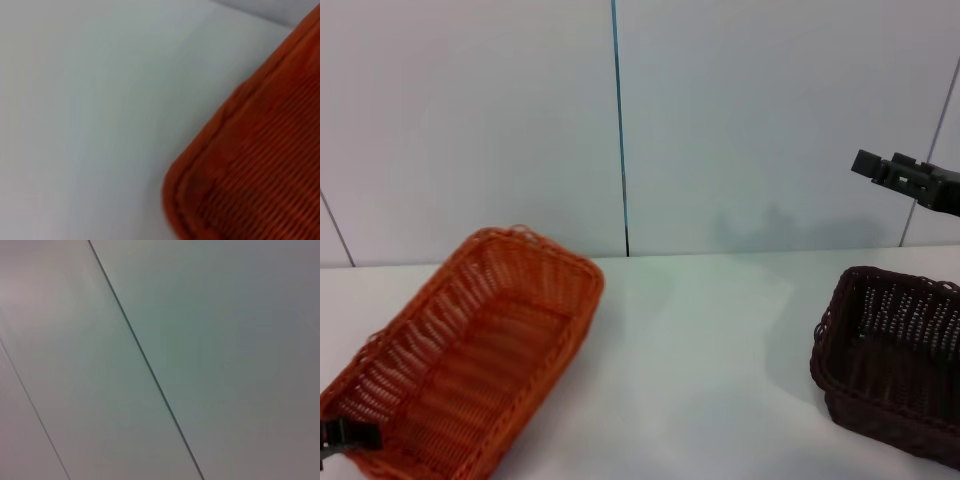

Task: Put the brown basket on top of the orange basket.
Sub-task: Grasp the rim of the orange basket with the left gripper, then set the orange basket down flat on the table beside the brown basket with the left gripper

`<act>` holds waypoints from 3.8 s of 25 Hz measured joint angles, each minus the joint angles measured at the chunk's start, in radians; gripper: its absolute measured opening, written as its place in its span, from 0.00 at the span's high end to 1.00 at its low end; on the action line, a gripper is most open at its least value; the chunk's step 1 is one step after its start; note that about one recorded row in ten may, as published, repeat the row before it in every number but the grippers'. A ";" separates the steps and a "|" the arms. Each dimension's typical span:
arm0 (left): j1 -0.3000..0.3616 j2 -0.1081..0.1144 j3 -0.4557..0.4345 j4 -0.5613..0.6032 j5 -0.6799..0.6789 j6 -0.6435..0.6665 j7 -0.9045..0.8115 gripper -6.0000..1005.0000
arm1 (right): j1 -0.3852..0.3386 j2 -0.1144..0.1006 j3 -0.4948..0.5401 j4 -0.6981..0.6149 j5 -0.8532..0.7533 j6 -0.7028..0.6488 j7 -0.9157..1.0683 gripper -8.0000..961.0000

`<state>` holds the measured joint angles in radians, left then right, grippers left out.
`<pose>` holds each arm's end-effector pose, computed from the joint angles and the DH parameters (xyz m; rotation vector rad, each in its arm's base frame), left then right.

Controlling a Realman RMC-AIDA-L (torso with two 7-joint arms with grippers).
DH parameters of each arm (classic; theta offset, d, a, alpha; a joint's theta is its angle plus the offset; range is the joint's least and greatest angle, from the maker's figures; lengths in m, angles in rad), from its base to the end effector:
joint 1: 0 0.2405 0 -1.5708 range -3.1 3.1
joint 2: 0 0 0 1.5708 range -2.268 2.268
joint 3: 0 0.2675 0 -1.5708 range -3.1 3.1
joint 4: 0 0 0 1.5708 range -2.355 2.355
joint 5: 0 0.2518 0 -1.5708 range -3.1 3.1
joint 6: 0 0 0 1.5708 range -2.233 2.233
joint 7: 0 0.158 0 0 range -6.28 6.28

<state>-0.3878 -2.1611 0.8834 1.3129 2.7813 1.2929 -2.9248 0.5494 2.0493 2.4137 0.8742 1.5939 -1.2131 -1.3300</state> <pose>-0.3438 0.3851 0.0701 -1.6353 -1.7261 0.0115 0.2405 0.4622 0.0980 -0.8227 -1.9765 -0.7562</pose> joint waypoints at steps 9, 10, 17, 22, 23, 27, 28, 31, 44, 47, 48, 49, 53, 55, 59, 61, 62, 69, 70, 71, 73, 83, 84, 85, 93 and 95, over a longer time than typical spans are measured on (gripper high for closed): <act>0.005 -0.001 0.005 -0.051 0.000 -0.042 -0.003 0.24 | 0.000 -0.001 0.003 0.000 0.000 0.009 0.000 0.06; 0.005 -0.002 0.005 -0.051 -0.001 -0.041 -0.003 0.24 | 0.000 -0.001 0.004 0.000 0.000 0.013 0.000 0.06; -0.002 -0.002 0.008 -0.052 -0.007 -0.042 -0.013 0.24 | 0.000 -0.002 0.004 0.000 0.000 0.036 -0.009 0.06; -0.012 0.000 0.018 -0.054 -0.011 -0.040 -0.027 0.24 | -0.004 -0.002 0.007 0.000 0.000 0.054 -0.009 0.06; -0.013 0.000 0.018 -0.056 -0.011 -0.040 -0.027 0.24 | -0.004 -0.002 0.009 0.000 0.000 0.055 -0.009 0.06; -0.019 0.001 0.019 -0.072 -0.011 -0.042 -0.028 0.24 | -0.005 -0.002 0.013 0.000 0.000 0.057 -0.009 0.06; -0.021 0.001 0.019 -0.074 -0.011 -0.041 -0.028 0.24 | -0.005 -0.002 0.013 0.000 0.000 0.059 -0.009 0.06; -0.027 0.001 0.020 -0.083 -0.012 -0.026 -0.026 0.30 | -0.005 -0.002 0.015 0.000 0.000 0.065 -0.009 0.06; -0.039 0.006 0.014 -0.095 -0.013 -0.004 -0.011 0.71 | -0.002 -0.001 0.018 0.000 0.000 0.080 -0.012 0.06; -0.040 0.006 0.014 -0.095 -0.013 -0.005 -0.011 0.74 | -0.004 -0.001 0.018 0.000 0.000 0.080 -0.012 0.06; -0.040 0.006 0.015 -0.095 -0.013 -0.005 -0.011 0.75 | -0.005 -0.001 0.018 0.000 0.000 0.080 -0.012 0.06; -0.040 0.006 0.015 -0.095 -0.013 -0.005 -0.011 0.75 | -0.005 -0.001 0.020 0.000 0.000 0.080 -0.012 0.06; -0.041 0.006 0.019 -0.095 -0.013 -0.003 -0.010 0.77 | -0.007 0.002 0.025 0.000 0.000 0.080 -0.012 0.06; -0.043 0.006 0.020 -0.095 -0.013 -0.001 -0.009 0.78 | -0.008 0.003 0.025 0.000 0.000 0.080 -0.012 0.06; -0.045 0.006 0.018 -0.095 -0.013 0.007 -0.009 0.79 | -0.008 0.005 0.025 0.000 0.000 0.079 -0.012 0.06; -0.045 0.006 0.008 -0.095 -0.013 0.015 -0.012 0.80 | -0.008 0.005 0.025 0.000 0.000 0.079 -0.012 0.06; -0.046 0.006 0.003 -0.095 -0.013 0.016 -0.013 0.80 | -0.008 0.005 0.025 0.000 0.000 0.080 -0.012 0.06; -0.069 0.007 -0.065 -0.092 -0.024 0.028 -0.020 0.81 | -0.008 0.008 0.025 0.000 0.001 0.080 -0.012 0.06; -0.076 0.007 -0.085 -0.093 -0.027 0.030 -0.022 0.82 | -0.008 0.008 0.025 -0.001 0.001 0.080 -0.012 0.06; -0.083 0.007 -0.109 -0.093 -0.029 0.031 -0.024 0.82 | -0.008 0.008 0.025 -0.001 0.002 0.080 -0.012 0.06; -0.099 0.008 -0.159 -0.095 -0.036 0.043 -0.025 0.82 | -0.008 0.008 0.025 -0.001 0.003 0.080 -0.012 0.06; -0.122 0.078 -0.248 -0.153 -0.219 0.104 -0.013 0.83 | -0.009 0.009 0.027 -0.003 0.007 0.079 -0.012 0.06; -0.119 0.085 -0.256 -0.158 -0.252 0.107 -0.009 0.83 | -0.008 0.009 0.027 -0.003 0.007 0.079 -0.011 0.06; -0.116 0.091 -0.259 -0.160 -0.273 0.110 -0.007 0.83 | -0.008 0.009 0.027 -0.003 0.007 0.079 -0.011 0.06; -0.111 0.133 -0.278 -0.177 -0.370 0.146 0.004 0.83 | -0.008 0.010 0.027 -0.003 0.008 0.079 -0.007 0.06; -0.111 0.140 -0.280 -0.178 -0.387 0.154 0.004 0.83 | -0.008 0.011 0.027 -0.003 0.009 0.079 -0.006 0.06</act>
<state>-0.4985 -2.0215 0.6036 1.1354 2.3942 1.4468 -2.9211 0.5418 2.0599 2.4405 0.8712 1.6026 -1.1336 -1.3359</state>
